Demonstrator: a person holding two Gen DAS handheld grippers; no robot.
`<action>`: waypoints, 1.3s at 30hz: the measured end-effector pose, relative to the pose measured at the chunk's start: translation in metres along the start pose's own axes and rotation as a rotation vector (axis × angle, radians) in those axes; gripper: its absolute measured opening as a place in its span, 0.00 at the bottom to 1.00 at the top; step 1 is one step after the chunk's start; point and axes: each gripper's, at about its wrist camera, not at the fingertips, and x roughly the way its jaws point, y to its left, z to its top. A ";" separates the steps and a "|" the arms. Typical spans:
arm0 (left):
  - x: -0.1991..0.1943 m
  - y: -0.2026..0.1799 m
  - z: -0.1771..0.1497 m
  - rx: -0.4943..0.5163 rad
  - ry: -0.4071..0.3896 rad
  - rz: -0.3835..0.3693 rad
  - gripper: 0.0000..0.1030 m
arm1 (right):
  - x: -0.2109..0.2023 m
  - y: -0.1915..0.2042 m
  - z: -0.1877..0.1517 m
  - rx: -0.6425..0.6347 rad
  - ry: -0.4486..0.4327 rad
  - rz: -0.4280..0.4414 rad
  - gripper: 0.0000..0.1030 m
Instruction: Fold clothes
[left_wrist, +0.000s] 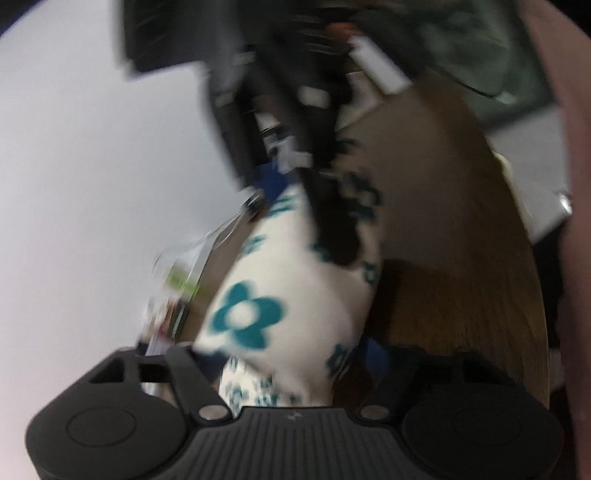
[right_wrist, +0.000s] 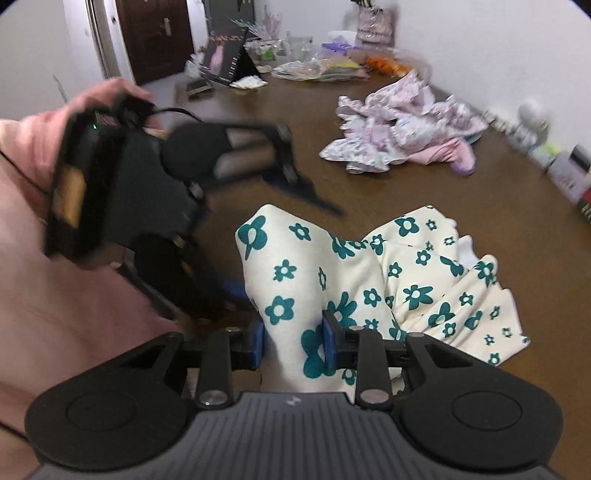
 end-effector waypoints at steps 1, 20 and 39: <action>0.001 0.002 0.000 0.014 -0.011 -0.035 0.54 | -0.001 -0.003 0.000 0.010 0.002 0.020 0.29; 0.086 0.176 -0.086 -1.083 0.064 -0.678 0.47 | 0.004 -0.079 -0.039 0.341 -0.250 -0.046 0.60; 0.066 0.181 -0.075 -1.148 0.102 -0.137 0.30 | 0.044 -0.161 -0.047 0.813 -0.232 0.081 0.46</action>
